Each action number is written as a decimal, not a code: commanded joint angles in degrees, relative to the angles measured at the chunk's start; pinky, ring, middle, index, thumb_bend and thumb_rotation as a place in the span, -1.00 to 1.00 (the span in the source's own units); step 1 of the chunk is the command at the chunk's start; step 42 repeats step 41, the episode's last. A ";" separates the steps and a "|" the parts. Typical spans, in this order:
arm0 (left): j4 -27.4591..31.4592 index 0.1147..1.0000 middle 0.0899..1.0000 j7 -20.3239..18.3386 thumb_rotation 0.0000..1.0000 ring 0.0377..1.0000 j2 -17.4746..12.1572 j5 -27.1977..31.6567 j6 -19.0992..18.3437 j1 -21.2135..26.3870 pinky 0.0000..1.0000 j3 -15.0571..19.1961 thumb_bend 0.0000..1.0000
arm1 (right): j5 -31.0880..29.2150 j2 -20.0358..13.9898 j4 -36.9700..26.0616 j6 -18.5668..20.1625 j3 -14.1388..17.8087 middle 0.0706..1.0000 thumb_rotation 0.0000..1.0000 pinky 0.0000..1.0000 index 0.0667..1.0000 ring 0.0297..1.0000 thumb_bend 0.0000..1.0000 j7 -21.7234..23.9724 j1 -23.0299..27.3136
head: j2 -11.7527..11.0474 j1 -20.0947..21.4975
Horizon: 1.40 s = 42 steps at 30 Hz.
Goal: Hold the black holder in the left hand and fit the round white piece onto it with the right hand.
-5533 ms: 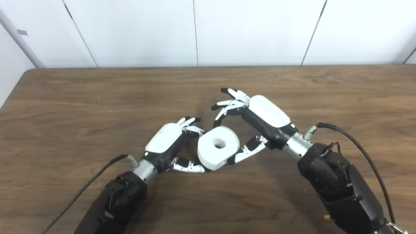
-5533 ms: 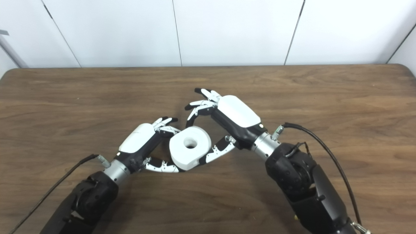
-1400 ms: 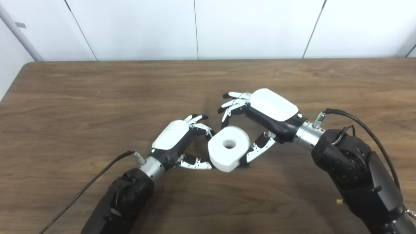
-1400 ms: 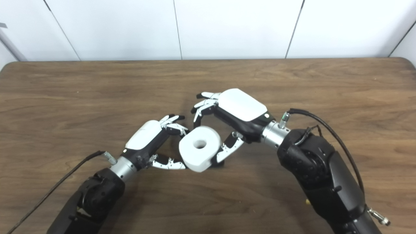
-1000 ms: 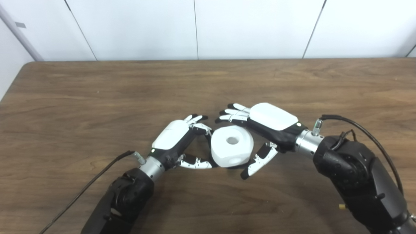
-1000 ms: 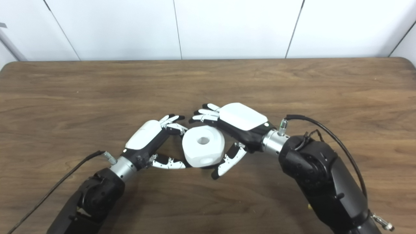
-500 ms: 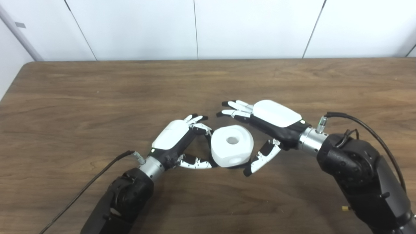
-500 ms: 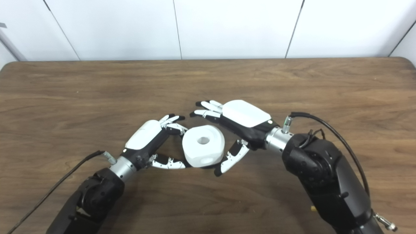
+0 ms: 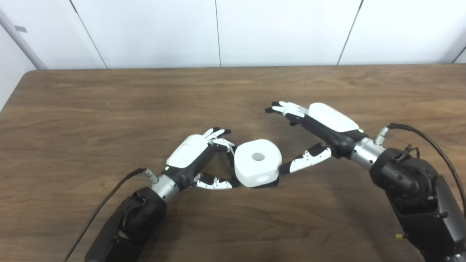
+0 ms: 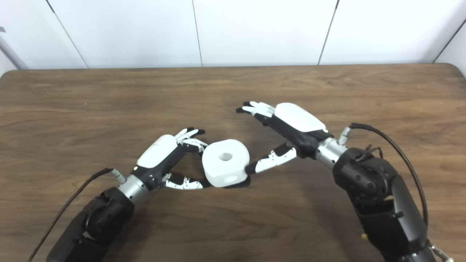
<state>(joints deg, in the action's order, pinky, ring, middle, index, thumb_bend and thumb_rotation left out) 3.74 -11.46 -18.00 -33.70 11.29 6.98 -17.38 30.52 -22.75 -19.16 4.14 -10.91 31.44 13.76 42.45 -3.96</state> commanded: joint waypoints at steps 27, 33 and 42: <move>-3.79 -0.15 0.50 0.18 -0.88 0.88 -3.30 0.81 -1.48 2.02 1.00 4.97 0.05 | -10.40 8.86 12.35 -0.87 5.77 0.84 -0.62 0.53 0.76 0.76 0.02 -17.77 -1.93 | -4.54 0.42; -2.27 0.54 0.86 -2.74 -0.78 0.98 -3.51 3.54 -6.15 2.43 1.00 6.84 0.99 | -12.06 10.55 14.81 -1.99 7.22 0.81 -0.09 0.43 0.80 0.65 -0.11 -21.50 -2.22 | -6.23 0.57; -2.62 1.00 1.00 -2.68 -0.61 1.00 -1.41 15.69 -10.35 2.12 0.99 13.68 1.00 | -16.08 12.63 19.16 -2.46 10.19 0.85 0.93 0.62 0.83 0.78 -0.12 -25.77 -1.91 | -8.47 0.55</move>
